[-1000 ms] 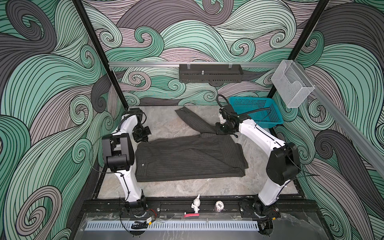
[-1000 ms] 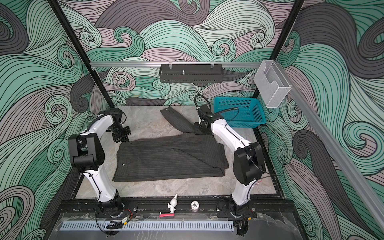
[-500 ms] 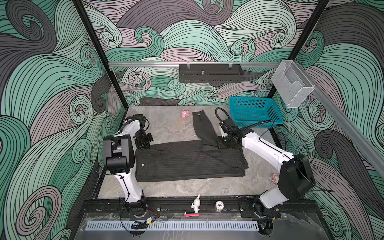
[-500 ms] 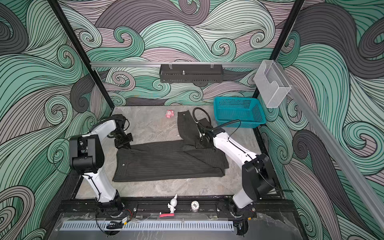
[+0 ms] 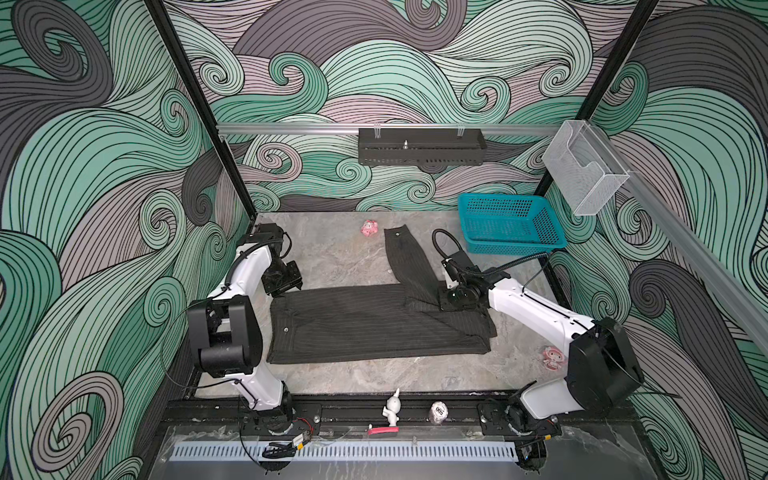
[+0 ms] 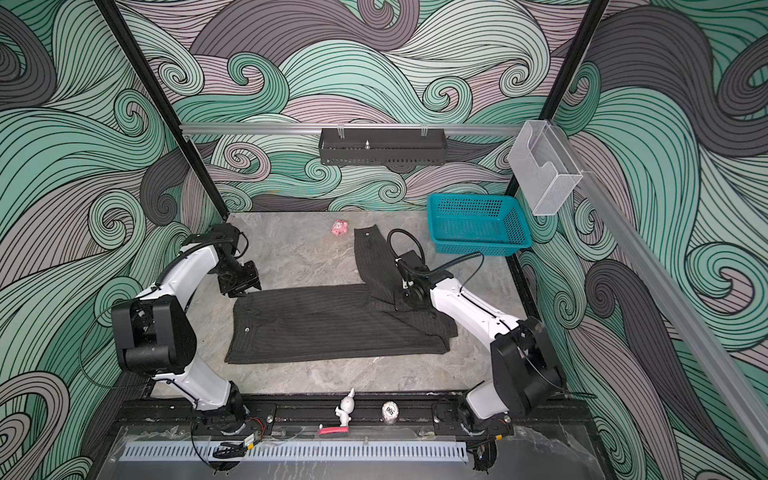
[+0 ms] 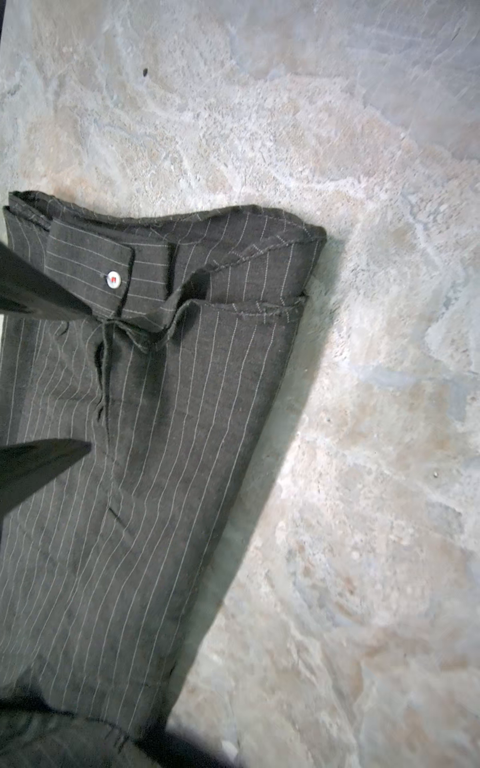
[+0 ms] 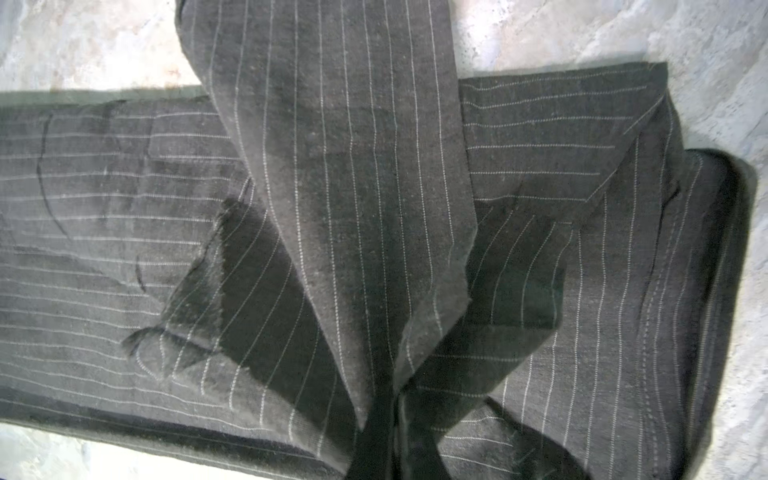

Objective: Fold and stack the long sleeve shirts

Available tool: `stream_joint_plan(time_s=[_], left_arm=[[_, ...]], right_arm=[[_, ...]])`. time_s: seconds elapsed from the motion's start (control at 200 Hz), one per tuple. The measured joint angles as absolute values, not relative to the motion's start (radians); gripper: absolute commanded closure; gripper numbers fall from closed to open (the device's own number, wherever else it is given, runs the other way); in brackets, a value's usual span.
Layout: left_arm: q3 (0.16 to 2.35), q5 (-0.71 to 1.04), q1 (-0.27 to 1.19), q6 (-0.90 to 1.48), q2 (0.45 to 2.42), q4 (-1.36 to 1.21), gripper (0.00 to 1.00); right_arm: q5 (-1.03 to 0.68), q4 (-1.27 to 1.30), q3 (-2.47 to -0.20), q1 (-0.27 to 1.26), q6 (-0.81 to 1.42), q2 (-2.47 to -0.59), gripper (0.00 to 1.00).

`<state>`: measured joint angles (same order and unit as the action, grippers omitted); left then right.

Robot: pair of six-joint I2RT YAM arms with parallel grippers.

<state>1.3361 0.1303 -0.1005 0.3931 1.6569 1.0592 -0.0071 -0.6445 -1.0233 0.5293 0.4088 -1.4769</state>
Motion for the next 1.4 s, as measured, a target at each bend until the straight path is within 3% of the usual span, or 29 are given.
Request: stream_joint_plan(time_s=[0.21, 0.4, 0.565, 0.846, 1.401], left_arm=[[1.234, 0.262, -0.101, 0.469, 1.687, 0.996, 0.50], [1.209, 0.327, -0.101, 0.498, 1.719, 0.962, 0.49], [1.209, 0.351, -0.101, 0.501, 1.719, 0.944, 0.48], [1.194, 0.321, -0.110, 0.509, 1.749, 0.952, 0.43], [1.109, 0.190, -0.176, 0.550, 1.711, 0.988, 0.40]], right_arm=[[0.005, -0.647, -1.032, 0.527, 0.400, -1.455, 0.72], [0.004, -0.649, -1.069, 0.488, 0.386, -1.459, 0.58], [-0.009, -0.642, -1.135, 0.405, 0.370, -1.522, 0.52], [-0.055, -0.609, -1.261, 0.336, 0.360, -1.730, 0.51], [-0.035, -0.662, -1.168, 0.291, 0.406, -1.761, 0.54]])
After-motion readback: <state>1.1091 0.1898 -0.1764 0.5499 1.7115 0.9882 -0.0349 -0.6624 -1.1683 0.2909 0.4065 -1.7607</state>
